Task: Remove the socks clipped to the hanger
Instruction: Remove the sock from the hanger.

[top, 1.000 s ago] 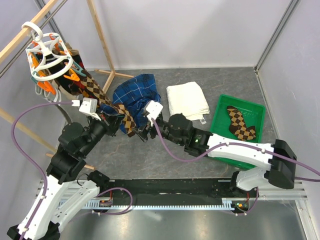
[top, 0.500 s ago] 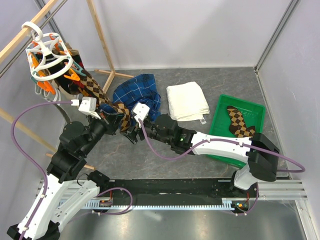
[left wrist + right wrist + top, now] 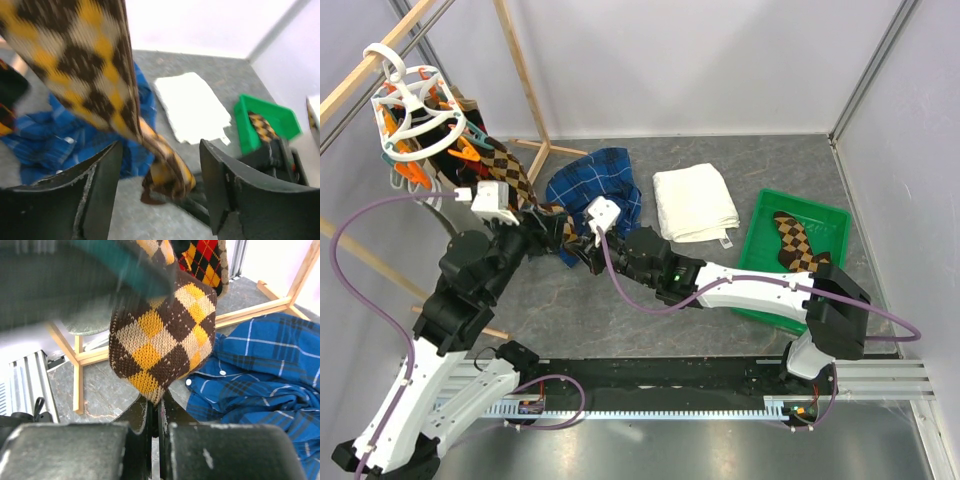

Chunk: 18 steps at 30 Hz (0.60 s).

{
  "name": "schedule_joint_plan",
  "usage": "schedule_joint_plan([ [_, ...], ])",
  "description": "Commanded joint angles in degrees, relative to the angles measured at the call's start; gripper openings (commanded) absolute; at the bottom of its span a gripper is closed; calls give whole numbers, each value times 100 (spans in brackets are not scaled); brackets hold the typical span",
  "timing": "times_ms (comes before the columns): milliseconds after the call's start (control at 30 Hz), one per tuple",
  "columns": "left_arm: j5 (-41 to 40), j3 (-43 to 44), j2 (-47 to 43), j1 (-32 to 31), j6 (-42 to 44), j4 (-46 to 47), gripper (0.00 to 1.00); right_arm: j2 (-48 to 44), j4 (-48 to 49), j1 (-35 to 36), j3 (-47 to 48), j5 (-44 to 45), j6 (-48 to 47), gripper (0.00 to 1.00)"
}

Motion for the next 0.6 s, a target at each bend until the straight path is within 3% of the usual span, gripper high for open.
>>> schedule_joint_plan([
  [0, -932, 894, 614, 5, 665, 342, 72, 215, 200, 25, 323, 34, 274, 0],
  [267, -1900, 2028, 1449, 5, 718, 236, 68, 707, -117, 25, 912, -81, 327, 0],
  [567, -3550, 2794, 2179, -3, 1069, 472, 66, 1050, -372, 34, 1326, -168, 388, 0],
])
